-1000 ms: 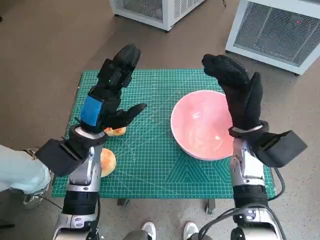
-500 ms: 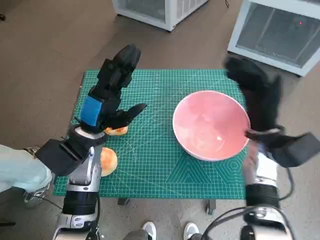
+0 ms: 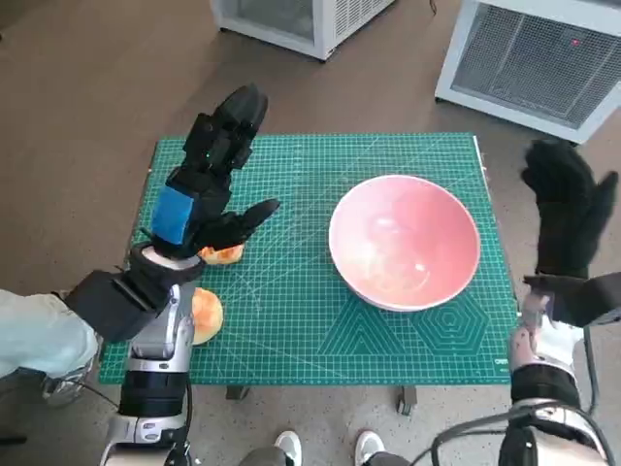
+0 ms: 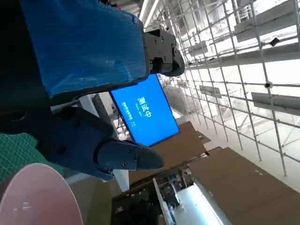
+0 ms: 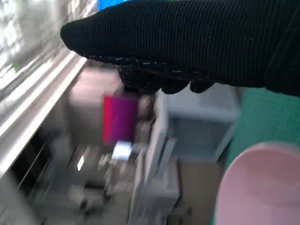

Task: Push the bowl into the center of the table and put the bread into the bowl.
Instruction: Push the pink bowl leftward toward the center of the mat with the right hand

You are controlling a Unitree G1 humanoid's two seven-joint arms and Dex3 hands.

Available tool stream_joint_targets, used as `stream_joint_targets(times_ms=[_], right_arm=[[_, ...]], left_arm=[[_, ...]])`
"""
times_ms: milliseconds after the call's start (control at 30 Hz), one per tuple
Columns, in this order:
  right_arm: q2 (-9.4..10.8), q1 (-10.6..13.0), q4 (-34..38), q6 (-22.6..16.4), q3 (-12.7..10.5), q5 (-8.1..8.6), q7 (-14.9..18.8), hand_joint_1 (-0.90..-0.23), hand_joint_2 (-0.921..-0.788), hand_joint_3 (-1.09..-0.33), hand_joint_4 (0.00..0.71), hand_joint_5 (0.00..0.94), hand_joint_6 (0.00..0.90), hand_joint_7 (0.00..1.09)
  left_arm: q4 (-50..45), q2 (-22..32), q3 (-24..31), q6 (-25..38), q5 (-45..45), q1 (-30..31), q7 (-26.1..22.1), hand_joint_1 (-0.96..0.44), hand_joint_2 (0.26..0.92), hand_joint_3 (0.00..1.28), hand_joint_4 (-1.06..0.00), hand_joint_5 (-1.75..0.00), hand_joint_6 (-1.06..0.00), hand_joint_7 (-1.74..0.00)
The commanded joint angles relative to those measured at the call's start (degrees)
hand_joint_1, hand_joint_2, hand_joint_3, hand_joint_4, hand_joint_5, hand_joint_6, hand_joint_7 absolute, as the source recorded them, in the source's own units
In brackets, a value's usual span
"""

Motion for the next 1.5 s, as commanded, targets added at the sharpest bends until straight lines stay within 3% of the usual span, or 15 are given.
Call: stream_joint_targets(times_ms=[33, 333, 700, 1067, 1500], right_arm=[[1.03, 0.17, 3.4, 2.91, -1.41, 0.82, -1.22, -0.602, -0.921, -0.794, 0.25, 0.02, 0.124, 0.41], [3.06, 0.47, 6.61, 7.98, -2.68, 0.9, -2.48, -0.552, -0.921, -0.798, 0.275, 0.01, 0.182, 0.35], [6.01, -0.6, 7.96, 12.09, -2.61, 0.13, -3.59, -0.569, -0.921, -0.816, 0.279, 0.005, 0.206, 0.32], [11.07, -3.66, 8.56, 16.89, -6.53, 4.63, 0.15, -0.62, -0.921, -0.833, 0.302, 0.012, 0.263, 0.31], [14.29, -6.81, 8.6, 18.95, -6.83, 4.87, 0.69, -0.597, -0.921, -0.876, 0.32, 0.012, 0.297, 0.29]], left_arm=[[0.51, 0.03, 0.41, -0.69, -0.04, 0.31, 0.37, -0.48, 0.921, 0.25, -0.17, 0.0, -0.03, -0.45], [0.59, -0.19, 0.13, -0.78, 0.07, 0.21, 0.51, -0.48, 0.921, 0.25, -0.17, 0.0, -0.03, -0.45], [0.53, 0.27, 0.31, -0.72, -0.16, 0.33, 0.16, -0.48, 0.921, 0.25, -0.17, 0.0, -0.02, -0.46], [-0.33, 0.51, 0.37, -0.64, 0.06, 1.06, 0.35, -0.48, 0.921, 0.25, -0.17, 0.0, -0.02, -0.46], [-2.24, 1.74, 1.39, 0.08, -0.56, 3.02, 0.39, -0.49, 0.921, 0.24, -0.19, -0.01, -0.03, -0.45]])
